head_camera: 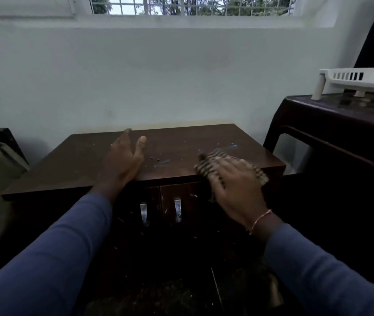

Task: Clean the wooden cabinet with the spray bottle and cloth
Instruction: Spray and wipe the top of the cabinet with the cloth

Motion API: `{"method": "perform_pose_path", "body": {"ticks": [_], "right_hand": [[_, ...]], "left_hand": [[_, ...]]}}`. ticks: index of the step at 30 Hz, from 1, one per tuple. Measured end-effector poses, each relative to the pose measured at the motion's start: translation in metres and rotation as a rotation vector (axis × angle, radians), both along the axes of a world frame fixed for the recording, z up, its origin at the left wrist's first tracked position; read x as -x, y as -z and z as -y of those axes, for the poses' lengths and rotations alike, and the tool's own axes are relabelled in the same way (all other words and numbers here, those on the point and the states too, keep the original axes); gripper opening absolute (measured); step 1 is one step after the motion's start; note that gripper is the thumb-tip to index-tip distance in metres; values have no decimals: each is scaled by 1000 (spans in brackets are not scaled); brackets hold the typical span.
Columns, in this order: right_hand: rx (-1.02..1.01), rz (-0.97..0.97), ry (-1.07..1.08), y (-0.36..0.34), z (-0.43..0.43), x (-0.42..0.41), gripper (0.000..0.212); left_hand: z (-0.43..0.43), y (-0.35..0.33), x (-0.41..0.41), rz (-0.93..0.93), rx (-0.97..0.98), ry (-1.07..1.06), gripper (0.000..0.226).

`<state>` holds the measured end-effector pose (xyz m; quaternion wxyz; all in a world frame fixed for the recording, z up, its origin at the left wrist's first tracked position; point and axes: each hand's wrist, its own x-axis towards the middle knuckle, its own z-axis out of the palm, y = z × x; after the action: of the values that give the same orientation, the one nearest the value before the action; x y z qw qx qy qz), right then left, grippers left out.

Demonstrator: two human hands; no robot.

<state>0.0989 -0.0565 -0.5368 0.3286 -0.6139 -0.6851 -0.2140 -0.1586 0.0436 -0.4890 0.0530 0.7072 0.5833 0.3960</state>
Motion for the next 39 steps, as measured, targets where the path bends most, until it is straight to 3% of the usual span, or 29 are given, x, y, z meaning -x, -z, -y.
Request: {"method": "perform_pose_path", "body": {"ticks": [2,4,6,9,11,13,14,16,18,20,22,26,30,33,35,37,39], "right_hand": [[80,82,-96,-4,1,-23,39],[24,-111,125,-15,-4,-51,41],[32,-148,260,-16,-2,-45,40],[137,97,-68,-4,6,-31,44],[196,-13,18,-22,-1,-66,49],[154,-148,292,-30,-7,-82,46],[152,-112,306,-30,-7,-73,45],[153,38,72,-18,-2,-43,41],[256,60,-60,-25,0,-50,41],[371,-137,157,-49,-15,-76,45],[421,-99,291,-56,-26,-74,46],[431,46,-189,-43,-16,-37,43],[650,-161,153,-69,-60,-90,49],[695,39,-72,-64,-64,-68,52],[771,66,-182,-63,-65,-73,53],[812,-17,-21,-72,-85,-88,57],[772,28,50,-69,-94,-79,72]], "left_hand": [[1,1,1,12,-1,0,66],[0,1,0,28,-10,0,70],[1,2,-2,-22,27,6,66],[3,0,-3,-113,68,34,61],[0,2,-3,-161,48,53,60],[-6,4,-2,-201,34,65,61],[-8,5,-3,-221,33,73,61],[-7,3,-4,-260,37,97,59],[-3,-1,-7,-316,19,144,57],[6,-8,-23,-351,-2,257,58],[14,-19,-57,-312,-5,423,60],[18,-31,-127,-119,-29,565,56],[13,-13,-148,22,53,533,54],[7,-10,-147,144,115,497,60],[5,-12,-146,212,151,473,61],[5,-13,-146,247,181,466,61],[6,-12,-145,240,187,469,61]]}}
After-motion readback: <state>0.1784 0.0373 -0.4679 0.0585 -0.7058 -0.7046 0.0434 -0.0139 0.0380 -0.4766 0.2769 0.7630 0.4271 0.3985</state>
